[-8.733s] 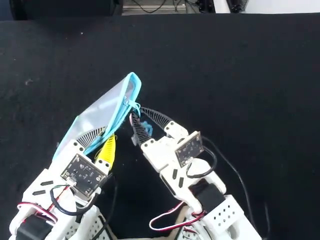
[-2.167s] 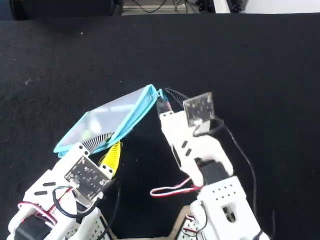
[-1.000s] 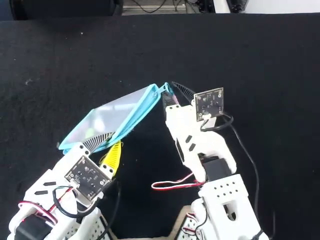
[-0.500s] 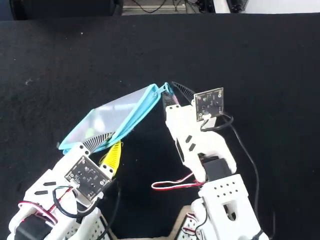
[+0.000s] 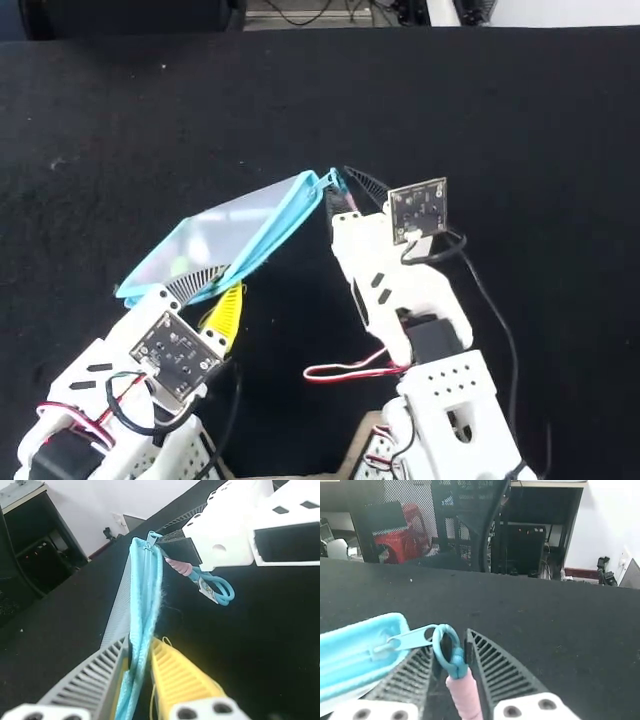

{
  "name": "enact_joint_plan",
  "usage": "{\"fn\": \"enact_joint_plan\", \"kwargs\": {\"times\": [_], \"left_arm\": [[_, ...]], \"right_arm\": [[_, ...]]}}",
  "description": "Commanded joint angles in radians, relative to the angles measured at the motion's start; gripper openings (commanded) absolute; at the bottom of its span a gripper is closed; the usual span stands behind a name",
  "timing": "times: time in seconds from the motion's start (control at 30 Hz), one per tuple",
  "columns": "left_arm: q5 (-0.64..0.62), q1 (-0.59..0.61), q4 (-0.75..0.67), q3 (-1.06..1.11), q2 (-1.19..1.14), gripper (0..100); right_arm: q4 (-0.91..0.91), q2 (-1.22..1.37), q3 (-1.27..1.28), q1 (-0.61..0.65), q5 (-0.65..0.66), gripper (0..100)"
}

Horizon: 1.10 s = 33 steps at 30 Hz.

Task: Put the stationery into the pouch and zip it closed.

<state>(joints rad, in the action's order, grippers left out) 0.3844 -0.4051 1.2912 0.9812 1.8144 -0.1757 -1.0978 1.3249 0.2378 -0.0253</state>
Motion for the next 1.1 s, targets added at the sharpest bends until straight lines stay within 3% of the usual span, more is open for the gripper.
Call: {"fn": "enact_joint_plan", "kwargs": {"times": [0.0, 0.2, 0.43, 0.67, 0.9, 1.07], "left_arm": [[-0.012, -0.001, 0.003, -0.064, 0.009, 3], [-0.012, -0.001, 0.003, -0.064, 0.009, 3], [-0.012, -0.001, 0.003, -0.064, 0.009, 3], [-0.012, 0.004, 0.003, -0.064, 0.009, 3], [-0.012, 0.004, 0.003, -0.064, 0.009, 3], [-0.012, 0.004, 0.002, -0.064, 0.009, 3]], "right_arm": [[0.003, -0.019, -0.01, -0.066, -0.009, 1.1], [0.0, -0.019, -0.016, -0.06, -0.006, 2.5], [-0.005, -0.021, -0.01, 0.054, -0.006, 20.1], [-0.109, -0.053, -0.044, 0.061, -0.006, 20.4], [-0.351, -0.348, -0.044, 0.06, -0.006, 20.4], [-0.377, -0.628, 0.082, 0.06, -0.006, 20.4]]}}
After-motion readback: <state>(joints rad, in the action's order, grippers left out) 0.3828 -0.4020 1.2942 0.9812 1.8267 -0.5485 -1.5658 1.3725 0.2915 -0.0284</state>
